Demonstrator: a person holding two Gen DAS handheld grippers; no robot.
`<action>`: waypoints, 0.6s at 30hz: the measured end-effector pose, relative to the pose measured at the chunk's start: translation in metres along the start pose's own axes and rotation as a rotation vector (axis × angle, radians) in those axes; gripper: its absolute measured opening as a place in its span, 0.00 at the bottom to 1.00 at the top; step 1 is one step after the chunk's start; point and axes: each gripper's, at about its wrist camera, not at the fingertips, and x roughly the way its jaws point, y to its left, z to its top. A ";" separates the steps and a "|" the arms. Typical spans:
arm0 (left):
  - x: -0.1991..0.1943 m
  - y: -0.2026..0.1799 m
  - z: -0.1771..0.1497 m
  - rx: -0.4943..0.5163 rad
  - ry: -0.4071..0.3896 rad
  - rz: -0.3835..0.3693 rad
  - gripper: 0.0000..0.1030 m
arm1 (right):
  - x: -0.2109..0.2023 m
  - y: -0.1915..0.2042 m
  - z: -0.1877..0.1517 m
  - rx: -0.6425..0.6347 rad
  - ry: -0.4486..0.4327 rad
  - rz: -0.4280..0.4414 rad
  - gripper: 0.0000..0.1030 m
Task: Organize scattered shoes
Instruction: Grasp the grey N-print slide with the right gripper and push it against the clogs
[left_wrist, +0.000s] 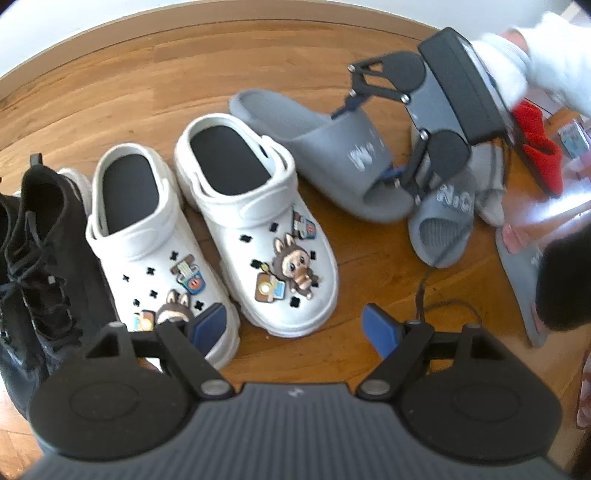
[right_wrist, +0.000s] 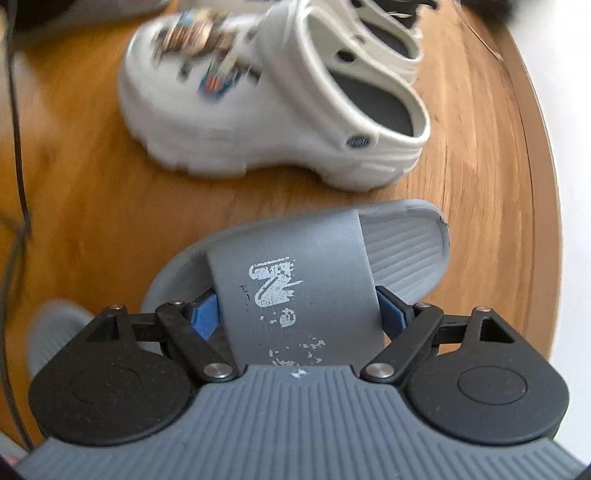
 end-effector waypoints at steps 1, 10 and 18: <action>0.000 0.001 0.001 -0.005 -0.002 0.003 0.78 | 0.000 0.000 0.003 0.042 0.005 0.007 0.81; 0.001 0.002 0.002 -0.015 0.000 0.027 0.78 | -0.003 0.002 0.019 0.333 0.078 0.038 0.81; 0.003 0.010 0.003 -0.055 0.012 0.072 0.78 | -0.008 0.014 0.023 0.396 0.120 0.031 0.82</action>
